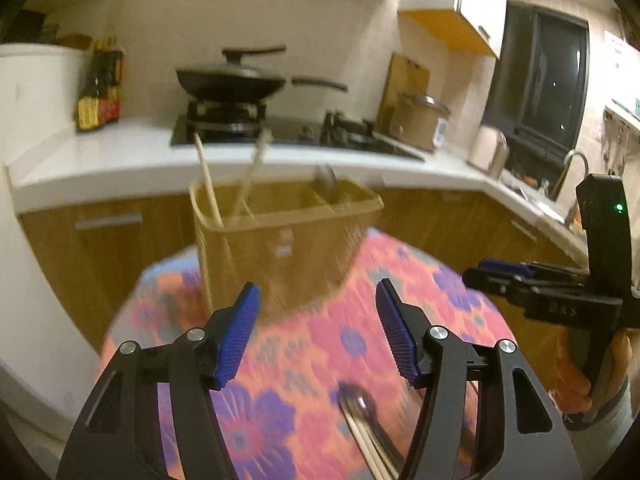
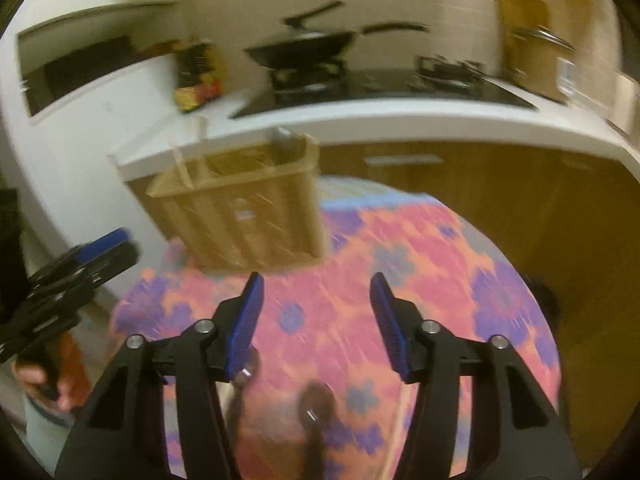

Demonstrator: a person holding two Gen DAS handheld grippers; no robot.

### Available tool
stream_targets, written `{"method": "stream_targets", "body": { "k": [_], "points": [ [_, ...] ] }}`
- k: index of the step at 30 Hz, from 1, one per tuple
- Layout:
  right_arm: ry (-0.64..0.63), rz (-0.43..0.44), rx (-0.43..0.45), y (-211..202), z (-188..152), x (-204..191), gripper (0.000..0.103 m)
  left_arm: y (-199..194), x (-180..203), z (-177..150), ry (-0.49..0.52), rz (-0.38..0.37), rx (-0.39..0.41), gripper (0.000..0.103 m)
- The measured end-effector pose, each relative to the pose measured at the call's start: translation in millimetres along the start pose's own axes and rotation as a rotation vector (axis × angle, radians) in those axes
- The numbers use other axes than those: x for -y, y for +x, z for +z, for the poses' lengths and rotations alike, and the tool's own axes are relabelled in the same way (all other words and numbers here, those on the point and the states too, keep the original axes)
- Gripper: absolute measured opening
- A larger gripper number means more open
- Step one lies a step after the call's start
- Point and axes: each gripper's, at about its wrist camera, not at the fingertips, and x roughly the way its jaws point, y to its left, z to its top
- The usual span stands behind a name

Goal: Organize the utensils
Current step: 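Grasp a pair of chopsticks with the left tool while the right tool grasps a chopstick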

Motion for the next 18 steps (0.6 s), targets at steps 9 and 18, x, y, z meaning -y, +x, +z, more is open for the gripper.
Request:
{"method": "stream_targets", "body": {
  "k": [9,18],
  "points": [
    [0.131,0.005,-0.169,5.1,-75.1,36.0,0.036,23.0,18.4,-71.0,-0.002,0.007,-0.268,0.037],
    [0.173,0.003,-0.247,10.3,-113.7,51.5,0.033,40.8,20.3,-108.3,0.013,-0.007,-0.417,0.028]
  ]
}}
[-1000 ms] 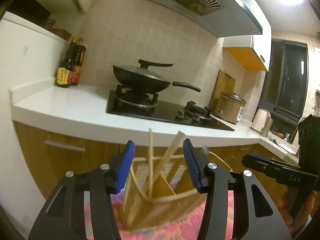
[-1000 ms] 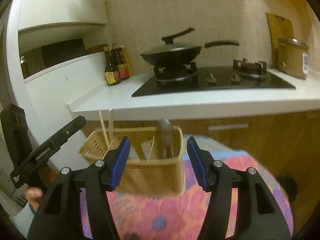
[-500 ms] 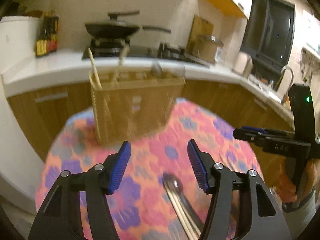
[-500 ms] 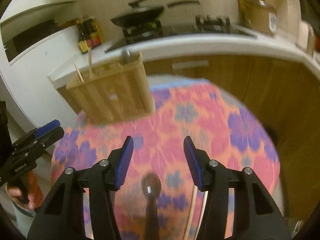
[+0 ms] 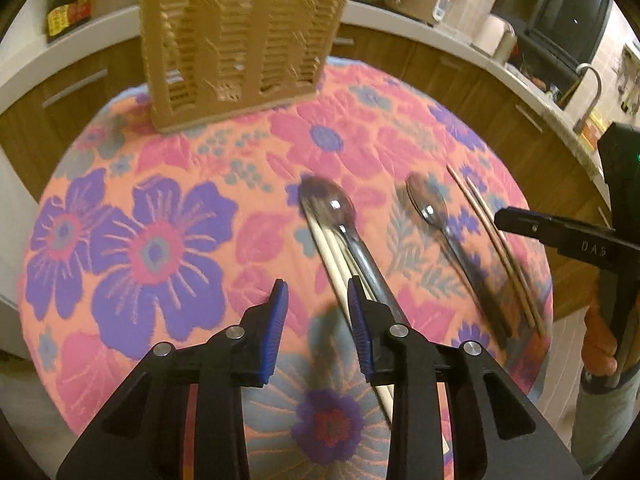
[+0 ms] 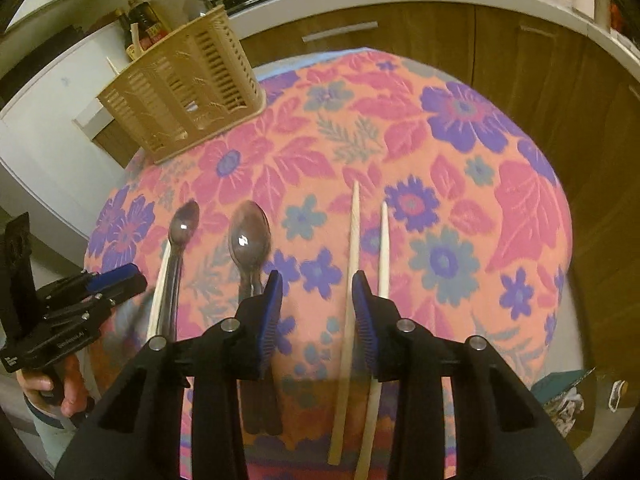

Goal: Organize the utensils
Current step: 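Grasp a pair of chopsticks with the left tool while the right tool grasps a chopstick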

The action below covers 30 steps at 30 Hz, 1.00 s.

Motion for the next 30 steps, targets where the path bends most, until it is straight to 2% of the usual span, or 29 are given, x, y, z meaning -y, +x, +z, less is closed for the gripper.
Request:
{"method": "stream_targets", "body": {
  "k": [2,6,8,9,13,15,18,23,27,28,30],
  "points": [
    [0.013,0.003,-0.007,1.4,-0.8,3.8,0.033,4.8,3.6,-0.8,0.009,0.019,-0.014,0.029],
    [0.013,0.0,-0.007,0.3,-2.1,6.1,0.033,9.6,22.7,0.3,0.083,0.087,-0.039,0.038],
    [0.017,0.006,-0.003,-0.8,-1.6,7.1,0.033,11.2,28.3,2.1,0.107,0.121,-0.052,0.038],
    [0.018,0.007,-0.001,-1.3,-0.8,7.0,0.033,11.3,27.6,2.9,0.101,0.125,-0.059,0.036],
    [0.021,0.007,0.001,-2.8,-1.5,10.1,0.033,7.4,20.3,3.6,0.08,0.132,-0.06,0.016],
    [0.027,0.006,0.005,-4.4,-1.3,13.7,0.033,4.5,12.8,3.4,0.054,0.112,-0.064,0.016],
    [0.04,0.0,0.008,-7.2,-0.5,20.4,0.033,3.1,10.2,2.6,0.047,0.121,-0.066,0.016],
    [0.053,0.006,-0.03,-5.3,-3.2,33.5,0.033,10.0,23.3,4.8,0.1,0.175,-0.07,0.022],
    [0.02,-0.052,-0.07,3.7,-3.3,31.1,0.032,15.3,28.6,7.3,0.134,0.206,-0.039,0.023],
    [0.011,-0.07,-0.082,6.7,-3.2,29.5,0.025,15.4,26.8,8.2,0.128,0.198,-0.033,0.023],
    [-0.011,-0.098,-0.1,12.0,-3.9,26.0,0.022,14.7,22.9,10.3,0.112,0.175,-0.035,0.022]
  ]
}}
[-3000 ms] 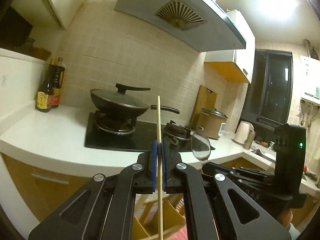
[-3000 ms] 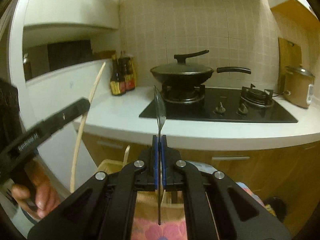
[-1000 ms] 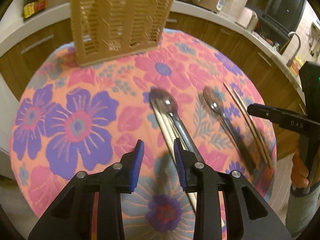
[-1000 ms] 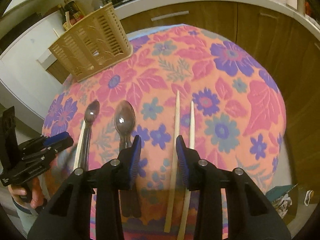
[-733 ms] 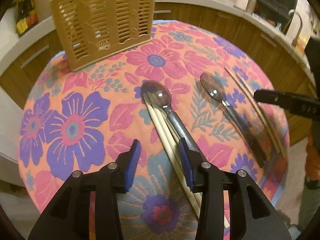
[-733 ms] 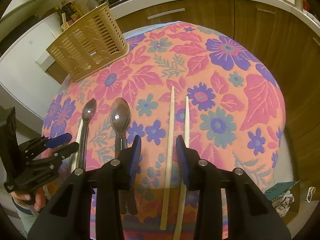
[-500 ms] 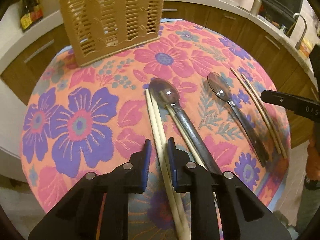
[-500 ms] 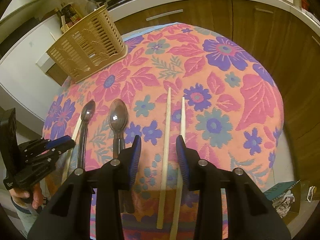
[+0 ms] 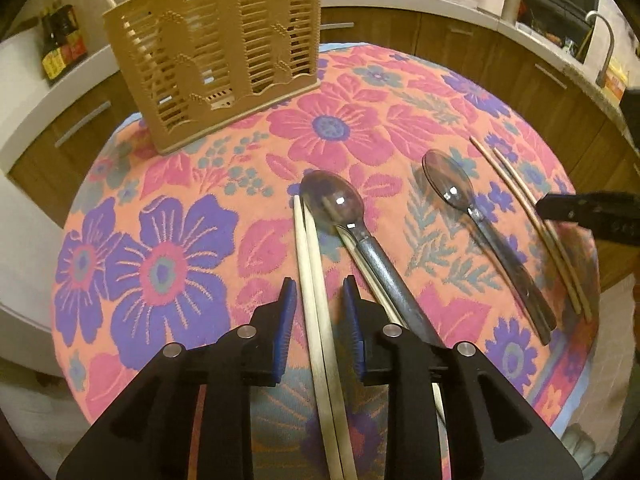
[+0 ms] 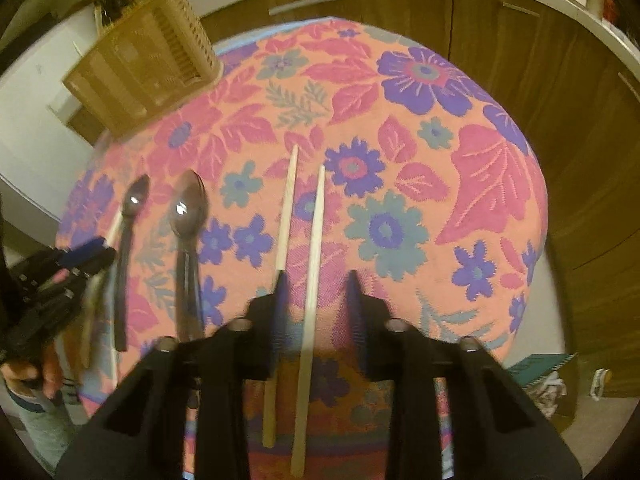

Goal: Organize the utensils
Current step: 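Grasp a pair of chopsticks with the left tool while the right tool grasps a chopstick, then lift the chopsticks with both tools and drop them into the caddy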

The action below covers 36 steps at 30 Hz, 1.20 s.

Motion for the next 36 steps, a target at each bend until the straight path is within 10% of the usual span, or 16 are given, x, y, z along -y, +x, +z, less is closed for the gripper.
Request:
{"method": "stream_targets", "body": {
  "k": [6,17,36],
  "points": [
    [-0.115,-0.12,-0.023,3.0,-1.4,-19.3,0.004,-0.3,1.4,0.9,0.013,0.038,-0.036,0.02],
    [-0.072,-0.053,0.065,-18.2,12.2,-15.1,0.004,-6.7,-20.0,-0.4,-0.093,0.007,0.03,0.01],
    [-0.246,0.104,0.426,-102.6,110.5,-106.1,0.004,-158.0,-87.3,80.5,-0.236,-0.083,0.671,0.01]
  ]
}}
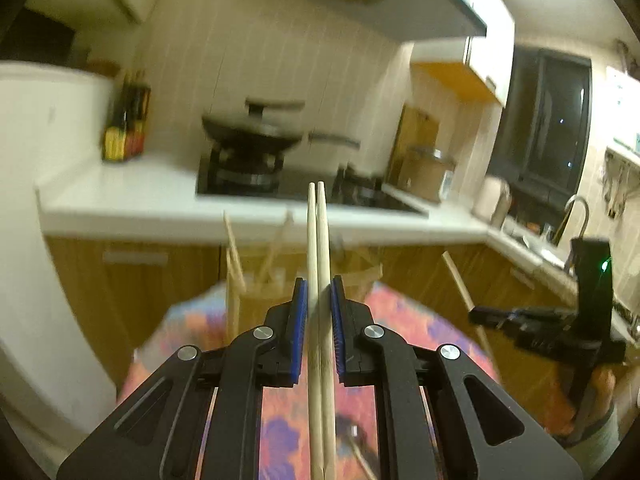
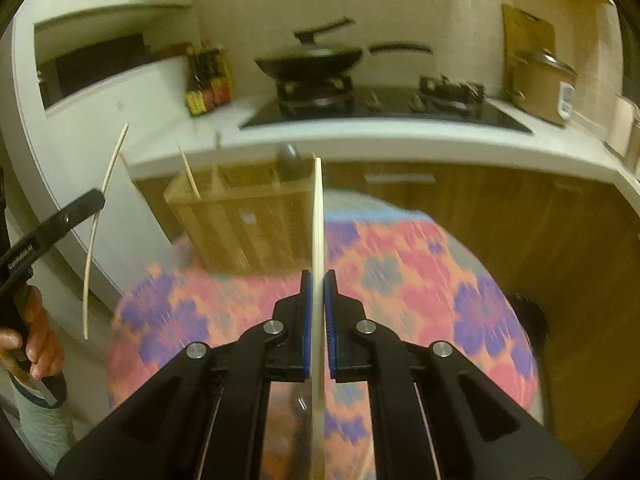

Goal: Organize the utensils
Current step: 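Lift the chopsticks with both tools and drop them into the caddy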

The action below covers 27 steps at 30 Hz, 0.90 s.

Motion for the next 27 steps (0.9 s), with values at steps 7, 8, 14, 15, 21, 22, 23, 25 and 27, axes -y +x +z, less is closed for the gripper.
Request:
{"method": "stream_targets", "body": {
  "k": [7,8,14,15,21,22,23,25,27],
  "points": [
    [-0.015,0.077,0.111,21.1,58.0,-16.2,0.004,19.7,-3.5,51.4,-0.001,0.016,0.112,0.01],
    [-0.012,0.088,0.125,24.6,65.5,-18.4,0.004,25.4,-6.0,56.2,-0.011,0.015,0.12,0.01],
    [0.025,0.138,0.245,48.2,111.0,-17.2,0.004,61.9,-19.5,74.6,-0.049,0.017,0.19,0.01],
    [0.032,0.134,0.267,54.5,118.5,-17.3,0.004,68.2,-19.8,73.8,-0.042,0.035,0.206,0.01],
    [0.02,0.046,0.3,98.0,141.4,-22.7,0.004,97.9,-24.9,62.5,0.002,0.1,0.251,0.01],
    [0.019,0.047,0.298,105.2,142.7,-22.9,0.004,101.4,-26.2,60.8,0.0,0.105,0.251,0.01],
    [0.02,0.048,0.298,113.4,143.9,-23.3,0.004,103.8,-28.6,59.6,-0.003,0.111,0.255,0.01],
    [0.031,0.068,0.304,120.3,143.8,-22.0,0.004,108.3,-31.2,57.1,-0.009,0.111,0.258,0.01],
    [0.055,0.102,0.296,126.2,143.8,-18.2,0.004,112.3,-34.9,56.2,-0.02,0.103,0.252,0.01]
  ]
}}
